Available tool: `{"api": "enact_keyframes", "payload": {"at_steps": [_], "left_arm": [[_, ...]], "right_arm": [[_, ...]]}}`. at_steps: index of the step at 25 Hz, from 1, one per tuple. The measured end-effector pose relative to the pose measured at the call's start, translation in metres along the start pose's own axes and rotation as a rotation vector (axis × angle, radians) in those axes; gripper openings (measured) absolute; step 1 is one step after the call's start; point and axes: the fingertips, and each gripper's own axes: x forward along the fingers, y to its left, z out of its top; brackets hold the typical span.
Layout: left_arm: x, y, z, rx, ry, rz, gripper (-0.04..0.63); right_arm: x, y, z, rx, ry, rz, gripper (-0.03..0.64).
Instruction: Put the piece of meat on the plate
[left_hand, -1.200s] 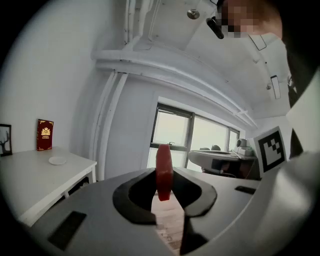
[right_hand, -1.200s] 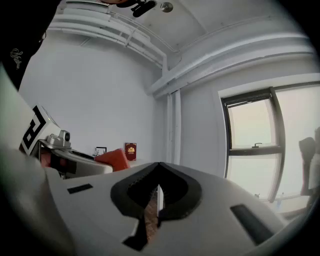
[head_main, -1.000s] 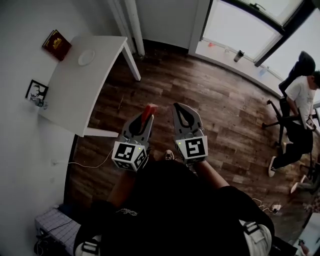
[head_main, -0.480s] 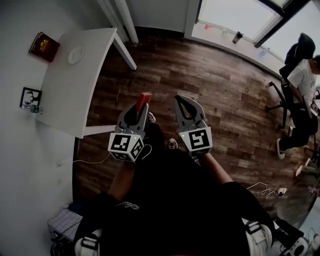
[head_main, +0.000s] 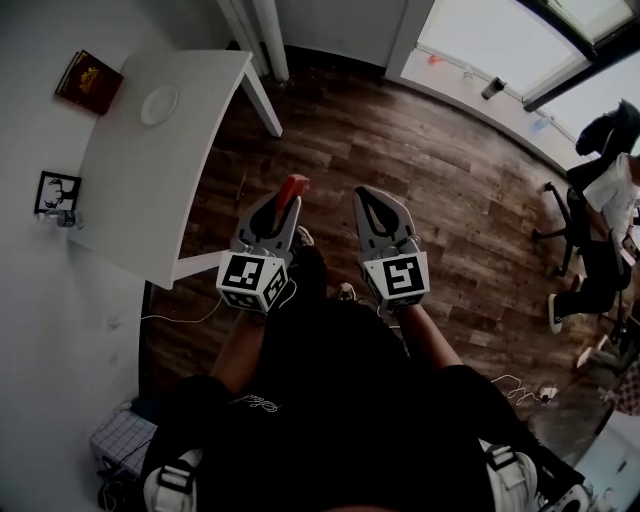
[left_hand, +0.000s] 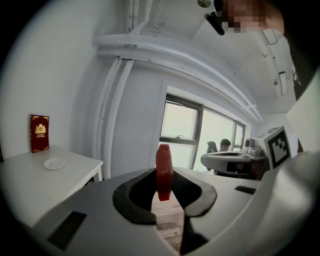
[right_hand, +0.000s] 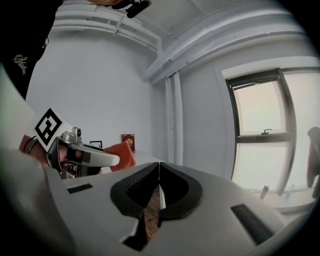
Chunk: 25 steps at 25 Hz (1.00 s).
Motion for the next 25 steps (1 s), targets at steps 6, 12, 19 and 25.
{"api": "enact_keyframes", "payload": {"at_steps": [6, 12, 19, 25], "left_arm": [[0.025, 0.064, -0.001, -0.046, 0.003, 0.052, 0.086], [0.043, 0.122, 0.014, -0.072, 0.005, 0.033, 0.086], [0.056, 0.173, 0.033, -0.067, -0.006, 0.058, 0.086], [0.067, 0.191, 0.034, -0.111, 0.0, 0.119, 0.086]], "right_arm": [[0.073, 0.006, -0.004, -0.104, 0.085, 0.072, 0.021], [0.136, 0.016, 0.015, -0.075, 0.127, 0.134, 0.021], [0.194, 0.025, 0.026, -0.167, 0.159, 0.229, 0.021], [0.234, 0.033, 0.024, -0.227, 0.148, 0.364, 0.021]]}}
